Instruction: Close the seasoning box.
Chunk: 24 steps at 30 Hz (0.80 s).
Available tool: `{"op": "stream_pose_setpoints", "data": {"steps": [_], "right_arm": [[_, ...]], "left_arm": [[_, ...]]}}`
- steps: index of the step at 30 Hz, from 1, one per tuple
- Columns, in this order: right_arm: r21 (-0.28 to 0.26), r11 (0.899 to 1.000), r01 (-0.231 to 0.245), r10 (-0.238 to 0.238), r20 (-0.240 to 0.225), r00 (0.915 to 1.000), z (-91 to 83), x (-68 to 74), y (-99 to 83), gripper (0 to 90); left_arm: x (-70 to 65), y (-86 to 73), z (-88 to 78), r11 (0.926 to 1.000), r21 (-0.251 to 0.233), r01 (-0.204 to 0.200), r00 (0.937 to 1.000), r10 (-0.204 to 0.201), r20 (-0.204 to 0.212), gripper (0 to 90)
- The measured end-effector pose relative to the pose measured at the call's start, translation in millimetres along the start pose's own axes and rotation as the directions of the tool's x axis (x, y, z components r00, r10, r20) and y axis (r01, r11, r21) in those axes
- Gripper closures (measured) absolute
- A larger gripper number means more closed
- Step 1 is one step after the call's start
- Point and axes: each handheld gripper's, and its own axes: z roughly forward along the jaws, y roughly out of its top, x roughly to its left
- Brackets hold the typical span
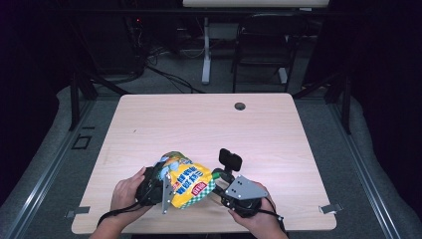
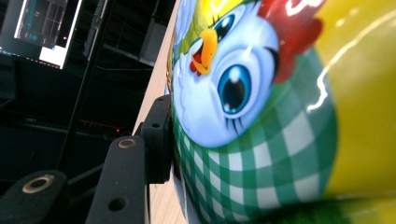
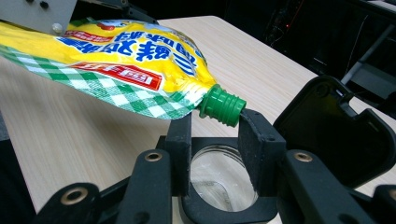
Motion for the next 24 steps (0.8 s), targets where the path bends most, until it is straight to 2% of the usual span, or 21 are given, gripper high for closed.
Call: {"op": "stream_pose_setpoints", "data": {"steps": [12,24], "right_arm": [[-0.002,1.0,-0.009,0.009,0.006,0.9999,1.6,-0.3,-4.5,64.6],[0.002,1.0,-0.003,0.003,0.02,0.9998,2.6,1.6,-9.1,63.3]], "left_arm": [[0.4,3.0,-1.7,0.999,0.019,-0.04,0.9991,0.04,-0.017,54.4],[2.4,5.6,-5.5,0.9935,0.051,-0.102,0.9933,0.104,-0.05,54.4]]}}
